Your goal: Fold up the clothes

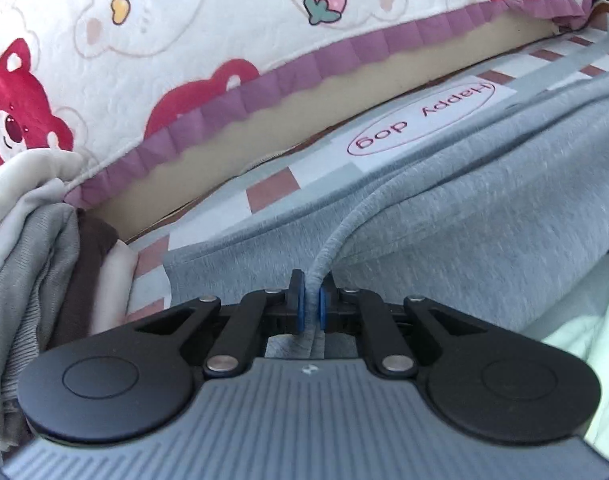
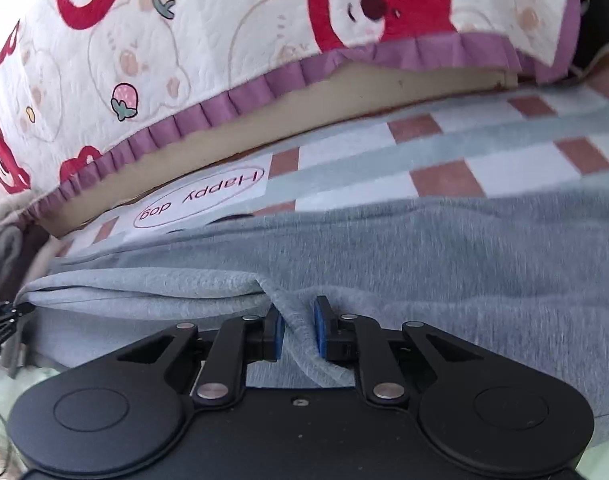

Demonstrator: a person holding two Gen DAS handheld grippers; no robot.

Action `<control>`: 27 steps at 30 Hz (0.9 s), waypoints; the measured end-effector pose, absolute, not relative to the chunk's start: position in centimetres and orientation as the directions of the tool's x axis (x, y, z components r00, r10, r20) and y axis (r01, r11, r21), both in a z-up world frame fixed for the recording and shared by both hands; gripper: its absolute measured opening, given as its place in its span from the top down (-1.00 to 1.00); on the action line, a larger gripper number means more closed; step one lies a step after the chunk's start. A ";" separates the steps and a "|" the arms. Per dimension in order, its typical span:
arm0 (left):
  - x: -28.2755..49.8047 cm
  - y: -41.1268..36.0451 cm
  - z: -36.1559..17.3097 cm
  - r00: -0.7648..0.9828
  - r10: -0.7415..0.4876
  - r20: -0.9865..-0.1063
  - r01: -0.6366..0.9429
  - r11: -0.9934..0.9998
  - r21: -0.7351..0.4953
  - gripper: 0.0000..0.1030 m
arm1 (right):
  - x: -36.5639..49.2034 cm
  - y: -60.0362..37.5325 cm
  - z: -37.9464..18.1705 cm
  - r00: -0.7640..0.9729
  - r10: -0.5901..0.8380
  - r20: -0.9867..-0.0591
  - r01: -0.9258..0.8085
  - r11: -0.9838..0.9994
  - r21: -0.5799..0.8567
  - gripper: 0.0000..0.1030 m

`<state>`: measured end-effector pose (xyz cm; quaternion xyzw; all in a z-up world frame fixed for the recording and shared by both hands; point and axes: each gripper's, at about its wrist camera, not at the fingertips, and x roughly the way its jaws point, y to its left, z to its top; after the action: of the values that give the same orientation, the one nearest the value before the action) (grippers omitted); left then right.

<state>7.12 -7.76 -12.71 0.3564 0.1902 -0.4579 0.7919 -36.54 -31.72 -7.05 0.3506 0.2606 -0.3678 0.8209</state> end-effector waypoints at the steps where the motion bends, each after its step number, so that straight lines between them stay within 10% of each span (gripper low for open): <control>1: 7.0 -8.0 -12.7 0.523 -0.588 -0.617 0.851 0.322 0.415 0.87 | -36.5 -31.9 -7.3 0.594 -0.410 -0.692 0.786 0.480 0.390 0.68; 4: 6.8 -9.5 -13.7 0.562 -0.565 -0.604 0.816 0.258 0.518 0.87 | -35.2 -32.6 -7.2 0.579 -0.403 -0.709 0.789 0.494 0.364 0.44; 6: 7.2 -10.0 -13.7 0.556 -0.569 -0.605 0.821 0.264 0.507 0.86 | -33.7 -33.1 -7.1 0.551 -0.405 -0.730 0.795 0.520 0.312 -0.23; 10: 8.0 -11.0 -13.6 0.546 -0.577 -0.608 0.831 0.275 0.484 0.86 | -29.7 -34.7 -8.8 0.501 -0.353 -0.790 0.767 0.605 0.215 -0.32; 11: 8.3 -11.2 -13.6 0.543 -0.579 -0.609 0.833 0.278 0.478 0.86 | -29.1 -35.3 -9.3 0.512 -0.331 -0.792 0.757 0.611 0.234 -0.27; 13: 8.7 -11.7 -13.6 0.537 -0.583 -0.610 0.838 0.284 0.467 0.87 | -28.5 -35.9 -9.7 0.565 -0.290 -0.772 0.721 0.628 0.292 0.62; 14: 8.9 -12.0 -13.5 0.535 -0.585 -0.610 0.840 0.286 0.461 0.87 | -28.4 -35.6 -9.2 0.586 -0.291 -0.756 0.707 0.639 0.302 0.71; 27: 9.8 -13.2 -16.6 0.567 -0.557 -0.607 0.802 0.205 0.561 0.81 | -25.5 -37.0 -9.6 0.451 -0.320 -0.833 0.744 0.650 0.153 0.79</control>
<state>9.79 -13.22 -16.65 0.4468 0.1373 -0.4446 0.7641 -25.49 -37.00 -9.60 0.2596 0.4087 -0.3279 0.8112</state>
